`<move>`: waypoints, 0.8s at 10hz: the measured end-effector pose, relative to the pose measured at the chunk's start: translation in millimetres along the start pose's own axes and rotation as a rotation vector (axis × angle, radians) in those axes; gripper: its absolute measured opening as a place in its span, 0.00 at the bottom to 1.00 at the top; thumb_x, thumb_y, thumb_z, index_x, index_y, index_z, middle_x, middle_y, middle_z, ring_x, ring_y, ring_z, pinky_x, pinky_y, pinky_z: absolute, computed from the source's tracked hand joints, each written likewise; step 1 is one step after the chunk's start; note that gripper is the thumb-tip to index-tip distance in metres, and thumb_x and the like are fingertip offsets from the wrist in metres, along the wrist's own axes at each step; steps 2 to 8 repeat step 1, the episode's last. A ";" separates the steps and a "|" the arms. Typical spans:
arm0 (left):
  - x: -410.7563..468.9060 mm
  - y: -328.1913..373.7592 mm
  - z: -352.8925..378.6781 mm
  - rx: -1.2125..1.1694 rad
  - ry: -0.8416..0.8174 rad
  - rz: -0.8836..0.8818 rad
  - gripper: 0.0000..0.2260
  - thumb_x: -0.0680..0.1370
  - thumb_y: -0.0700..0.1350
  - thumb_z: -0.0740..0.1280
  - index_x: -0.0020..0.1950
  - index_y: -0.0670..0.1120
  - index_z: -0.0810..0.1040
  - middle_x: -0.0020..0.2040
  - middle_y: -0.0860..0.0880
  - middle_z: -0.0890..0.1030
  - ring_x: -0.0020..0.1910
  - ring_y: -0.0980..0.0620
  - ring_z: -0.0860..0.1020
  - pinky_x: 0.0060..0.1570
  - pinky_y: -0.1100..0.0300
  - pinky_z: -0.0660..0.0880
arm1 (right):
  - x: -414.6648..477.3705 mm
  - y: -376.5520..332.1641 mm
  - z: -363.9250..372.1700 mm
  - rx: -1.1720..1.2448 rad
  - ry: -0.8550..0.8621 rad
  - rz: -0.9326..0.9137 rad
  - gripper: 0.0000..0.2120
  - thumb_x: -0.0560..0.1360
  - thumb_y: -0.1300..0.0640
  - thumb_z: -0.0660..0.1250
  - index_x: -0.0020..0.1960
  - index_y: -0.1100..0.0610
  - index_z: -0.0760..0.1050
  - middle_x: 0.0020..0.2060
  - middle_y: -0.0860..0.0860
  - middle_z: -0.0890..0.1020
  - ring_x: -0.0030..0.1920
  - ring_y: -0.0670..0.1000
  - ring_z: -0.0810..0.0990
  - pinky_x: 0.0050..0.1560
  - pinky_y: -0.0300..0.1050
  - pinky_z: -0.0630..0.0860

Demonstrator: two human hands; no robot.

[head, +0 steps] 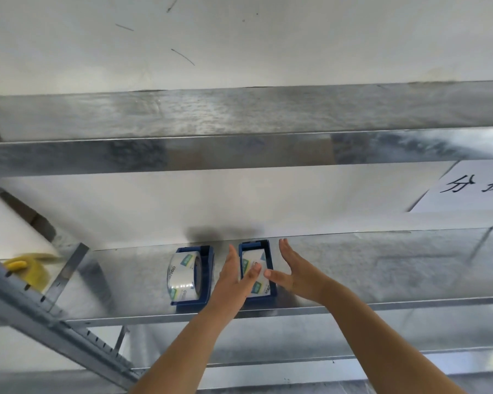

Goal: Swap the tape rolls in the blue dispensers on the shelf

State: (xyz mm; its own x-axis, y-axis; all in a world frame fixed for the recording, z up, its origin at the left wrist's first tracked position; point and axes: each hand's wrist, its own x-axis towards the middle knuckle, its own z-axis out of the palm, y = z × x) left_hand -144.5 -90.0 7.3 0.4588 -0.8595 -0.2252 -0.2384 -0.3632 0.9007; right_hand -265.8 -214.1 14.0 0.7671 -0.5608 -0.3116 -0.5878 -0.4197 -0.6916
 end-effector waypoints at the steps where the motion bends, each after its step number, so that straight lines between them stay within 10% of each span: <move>1: -7.4 3.0 -5.7 0.001 0.024 0.010 0.42 0.70 0.68 0.55 0.76 0.56 0.36 0.78 0.54 0.41 0.77 0.51 0.45 0.73 0.50 0.48 | -6.9 -6.8 -1.1 -0.026 0.022 -0.002 0.56 0.63 0.25 0.55 0.78 0.53 0.36 0.78 0.48 0.39 0.78 0.52 0.44 0.77 0.51 0.48; 8: -7.4 3.0 -5.7 0.001 0.024 0.010 0.42 0.70 0.68 0.55 0.76 0.56 0.36 0.78 0.54 0.41 0.77 0.51 0.45 0.73 0.50 0.48 | -6.9 -6.8 -1.1 -0.026 0.022 -0.002 0.56 0.63 0.25 0.55 0.78 0.53 0.36 0.78 0.48 0.39 0.78 0.52 0.44 0.77 0.51 0.48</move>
